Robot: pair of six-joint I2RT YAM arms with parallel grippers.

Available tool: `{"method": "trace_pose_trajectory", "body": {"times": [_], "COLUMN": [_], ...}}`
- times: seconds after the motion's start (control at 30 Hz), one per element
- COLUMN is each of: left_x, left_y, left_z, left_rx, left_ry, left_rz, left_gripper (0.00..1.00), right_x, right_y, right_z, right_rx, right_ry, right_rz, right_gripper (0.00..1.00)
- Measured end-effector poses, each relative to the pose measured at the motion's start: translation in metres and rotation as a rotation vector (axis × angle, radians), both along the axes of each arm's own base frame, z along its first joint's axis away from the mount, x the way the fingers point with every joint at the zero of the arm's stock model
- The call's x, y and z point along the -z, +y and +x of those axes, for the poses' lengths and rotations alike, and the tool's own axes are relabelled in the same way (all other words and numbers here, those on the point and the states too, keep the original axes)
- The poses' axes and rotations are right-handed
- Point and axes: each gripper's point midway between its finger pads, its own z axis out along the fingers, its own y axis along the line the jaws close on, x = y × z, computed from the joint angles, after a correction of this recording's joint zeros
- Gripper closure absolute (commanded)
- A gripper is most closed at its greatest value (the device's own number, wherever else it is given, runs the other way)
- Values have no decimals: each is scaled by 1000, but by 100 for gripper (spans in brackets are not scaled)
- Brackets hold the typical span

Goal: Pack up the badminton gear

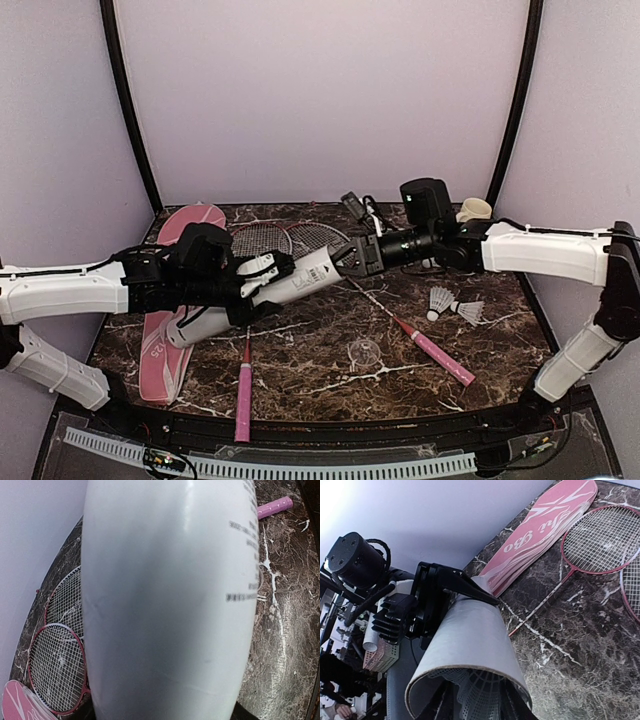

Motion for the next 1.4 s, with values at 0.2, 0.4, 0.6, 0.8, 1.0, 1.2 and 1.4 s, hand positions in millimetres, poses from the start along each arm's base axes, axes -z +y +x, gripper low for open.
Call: {"method": "trace_pose_trajectory", "body": {"times": [0.2, 0.4, 0.6, 0.8, 1.0, 1.2, 1.4], "left_x": [-1, -2, 1, 2, 2, 2, 2], "left_y": [2, 8, 16, 15, 14, 12, 12], "left_z": [4, 13, 20, 20, 18, 17, 16], "left_rx": [-25, -73, -116, -112, -104, -94, -91], "left_ry": [-23, -60, -91, -91, -87, -81, -80], "left_rz": [8, 20, 50, 51, 47, 43, 42], "left_gripper": [38, 38, 38, 38, 37, 37, 37], "right_x": [-23, -56, -40, 36, 97, 129, 147], "right_y": [-25, -72, -162, -236, -255, -258, -257], "right_z": [12, 26, 60, 102, 115, 121, 126], "right_rx": [143, 336, 653, 882, 901, 833, 760], "right_ry": [-127, -239, -225, -39, 87, 82, 88], "right_rz": [-51, -77, -157, -329, -457, -593, -660], "right_gripper": [50, 38, 31, 27, 23, 25, 30]}}
